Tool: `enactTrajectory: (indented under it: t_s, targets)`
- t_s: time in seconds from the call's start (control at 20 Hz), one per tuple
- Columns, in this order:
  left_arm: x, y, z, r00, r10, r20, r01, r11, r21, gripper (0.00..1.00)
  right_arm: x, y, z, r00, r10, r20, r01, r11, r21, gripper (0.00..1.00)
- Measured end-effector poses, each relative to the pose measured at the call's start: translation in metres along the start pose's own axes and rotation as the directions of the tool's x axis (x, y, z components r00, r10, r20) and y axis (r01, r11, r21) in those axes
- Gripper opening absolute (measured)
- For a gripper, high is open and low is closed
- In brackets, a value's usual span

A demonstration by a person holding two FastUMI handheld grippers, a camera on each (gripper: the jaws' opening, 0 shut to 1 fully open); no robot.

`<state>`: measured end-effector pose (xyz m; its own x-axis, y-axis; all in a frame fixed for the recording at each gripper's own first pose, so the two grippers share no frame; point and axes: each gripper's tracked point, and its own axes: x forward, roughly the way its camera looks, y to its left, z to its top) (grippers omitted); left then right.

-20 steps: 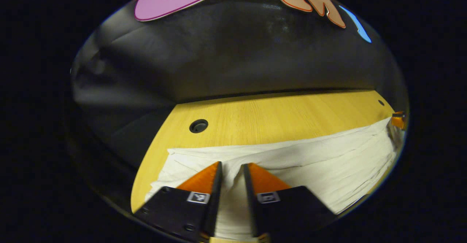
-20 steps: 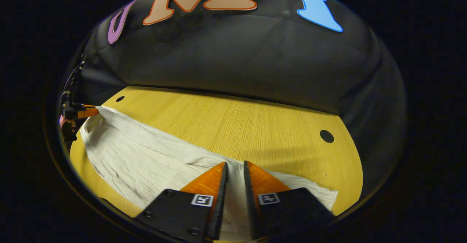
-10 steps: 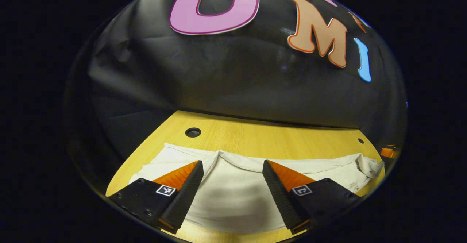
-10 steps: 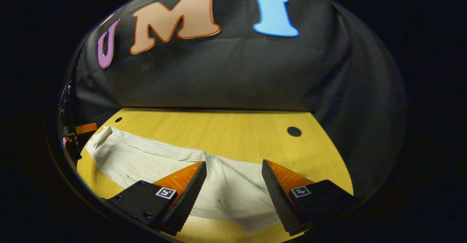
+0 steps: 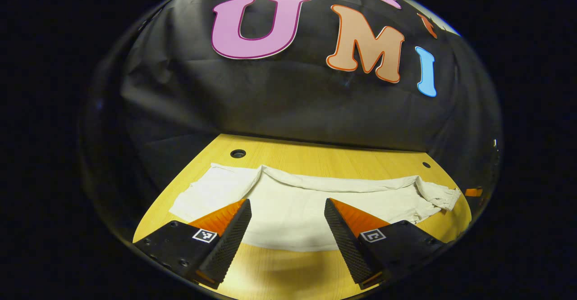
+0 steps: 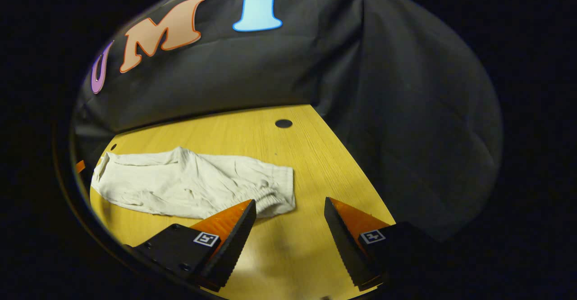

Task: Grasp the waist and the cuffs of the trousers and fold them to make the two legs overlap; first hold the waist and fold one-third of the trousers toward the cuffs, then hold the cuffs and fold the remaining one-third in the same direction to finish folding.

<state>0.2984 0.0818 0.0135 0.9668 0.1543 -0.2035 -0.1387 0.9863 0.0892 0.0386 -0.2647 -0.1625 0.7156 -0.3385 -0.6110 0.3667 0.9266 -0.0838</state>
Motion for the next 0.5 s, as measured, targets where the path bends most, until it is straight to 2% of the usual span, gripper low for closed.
enactTrajectory:
  t_s: [0.15,0.3,0.4,0.45,0.5]
  targets:
    - [-0.014,-0.017,-0.003,1.0,0.01,0.011,-0.01,1.0,-0.005,0.98,0.012,0.0,-0.023,0.998,0.01,-0.063,-0.01,1.0,-0.005,0.94]
    - [-0.024,-0.032,-0.002,1.0,0.011,0.019,-0.011,1.0,-0.012,0.99,0.032,0.011,-0.033,0.995,0.036,-0.096,-0.037,0.999,-0.008,0.97]
    - [-0.028,-0.036,0.0,0.999,0.018,0.027,-0.018,1.0,-0.01,0.99,0.041,0.018,-0.032,0.993,0.062,-0.102,-0.061,0.998,0.014,0.94]
    - [-0.031,-0.037,0.001,0.999,0.024,0.029,-0.024,1.0,-0.004,0.99,0.041,0.021,-0.032,0.992,0.079,-0.102,-0.076,0.997,0.034,0.96]
    - [-0.033,-0.038,0.002,0.999,0.028,0.027,-0.029,1.0,0.003,0.98,0.038,0.025,-0.03,0.99,0.101,-0.097,-0.095,0.994,0.062,0.93]
